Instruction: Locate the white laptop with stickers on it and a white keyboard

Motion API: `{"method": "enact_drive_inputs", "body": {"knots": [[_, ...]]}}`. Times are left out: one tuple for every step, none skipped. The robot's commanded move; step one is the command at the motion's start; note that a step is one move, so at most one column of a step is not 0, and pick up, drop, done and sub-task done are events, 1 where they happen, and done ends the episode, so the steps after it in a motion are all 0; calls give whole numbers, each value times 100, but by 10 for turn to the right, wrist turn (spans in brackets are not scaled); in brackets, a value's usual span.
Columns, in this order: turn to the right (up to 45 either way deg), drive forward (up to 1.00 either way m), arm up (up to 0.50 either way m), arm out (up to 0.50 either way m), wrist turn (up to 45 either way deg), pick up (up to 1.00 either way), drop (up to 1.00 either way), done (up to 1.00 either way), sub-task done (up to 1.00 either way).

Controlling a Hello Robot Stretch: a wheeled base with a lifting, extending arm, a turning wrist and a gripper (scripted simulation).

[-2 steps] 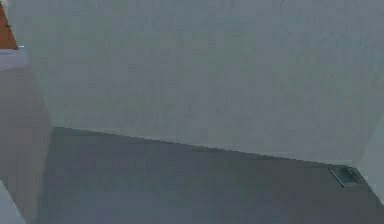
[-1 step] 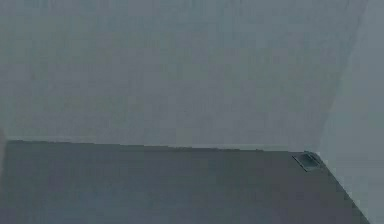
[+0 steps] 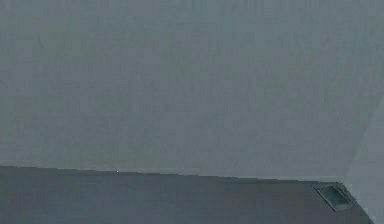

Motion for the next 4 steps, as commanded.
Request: {"method": "enact_drive_inputs", "body": {"knots": [[-450,0,0,0,0,0,0,0,0],[-210,0,0,0,0,0,0,0,0],[0,85,0,0,0,0,0,0,0],[-180,0,0,0,0,0,0,0,0]]}}
